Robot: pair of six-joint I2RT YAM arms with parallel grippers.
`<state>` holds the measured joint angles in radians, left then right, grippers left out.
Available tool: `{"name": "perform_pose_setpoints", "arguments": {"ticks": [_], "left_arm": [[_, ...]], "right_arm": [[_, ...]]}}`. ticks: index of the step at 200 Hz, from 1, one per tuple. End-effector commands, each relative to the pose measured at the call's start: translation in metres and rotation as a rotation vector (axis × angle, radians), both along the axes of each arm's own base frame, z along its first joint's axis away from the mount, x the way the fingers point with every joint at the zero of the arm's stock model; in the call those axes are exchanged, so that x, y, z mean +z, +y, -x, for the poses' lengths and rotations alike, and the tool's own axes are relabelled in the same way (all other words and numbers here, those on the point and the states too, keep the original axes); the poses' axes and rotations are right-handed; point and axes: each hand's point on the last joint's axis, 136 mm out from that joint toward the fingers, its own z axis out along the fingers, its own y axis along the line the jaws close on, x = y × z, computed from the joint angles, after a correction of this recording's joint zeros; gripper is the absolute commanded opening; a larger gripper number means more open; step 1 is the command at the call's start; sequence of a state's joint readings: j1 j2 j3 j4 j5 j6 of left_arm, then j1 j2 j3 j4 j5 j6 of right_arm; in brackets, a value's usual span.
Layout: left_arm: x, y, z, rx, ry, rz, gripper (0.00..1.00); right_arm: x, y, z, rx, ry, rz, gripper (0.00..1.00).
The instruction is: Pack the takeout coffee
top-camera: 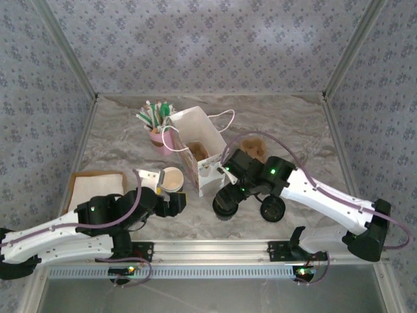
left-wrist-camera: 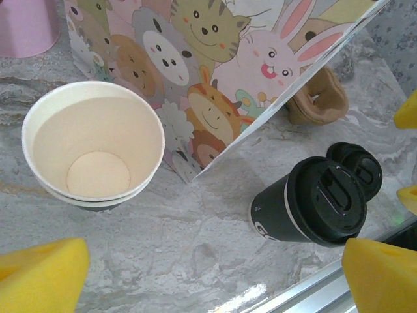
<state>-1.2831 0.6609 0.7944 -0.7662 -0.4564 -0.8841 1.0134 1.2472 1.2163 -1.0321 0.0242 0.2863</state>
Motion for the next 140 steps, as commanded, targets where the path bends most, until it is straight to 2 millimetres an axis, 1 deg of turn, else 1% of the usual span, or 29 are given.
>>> {"name": "perform_pose_setpoints", "arguments": {"ticks": [1, 21, 30, 57, 79, 102, 140], "left_arm": [[0.004, -0.001, 0.002, -0.007, 0.002, 0.017, 0.99], [0.004, -0.001, 0.001, -0.008, -0.003, 0.013, 1.00], [0.004, -0.002, 0.001, -0.008, -0.003, 0.009, 1.00], [-0.004, -0.002, 0.001, -0.006, 0.005, -0.024, 1.00], [-0.008, -0.004, 0.001, -0.011, 0.018, -0.050, 0.99], [-0.010, -0.007, 0.001, -0.019, 0.021, -0.066, 1.00], [-0.012, -0.008, 0.001, -0.023, 0.020, -0.068, 0.99]], "right_arm": [[0.001, -0.007, -0.001, -0.021, -0.022, 0.064, 0.90], [-0.005, -0.005, 0.001, -0.075, -0.007, 0.080, 0.90], [-0.007, -0.001, 0.003, -0.087, 0.000, 0.079, 0.90], [-0.019, 0.004, 0.007, -0.119, 0.015, 0.116, 0.89], [-0.024, 0.011, 0.012, -0.115, 0.025, 0.119, 0.88], [-0.030, 0.015, 0.015, -0.117, 0.042, 0.133, 0.86], [-0.036, 0.018, 0.015, -0.119, 0.050, 0.156, 0.88]]}}
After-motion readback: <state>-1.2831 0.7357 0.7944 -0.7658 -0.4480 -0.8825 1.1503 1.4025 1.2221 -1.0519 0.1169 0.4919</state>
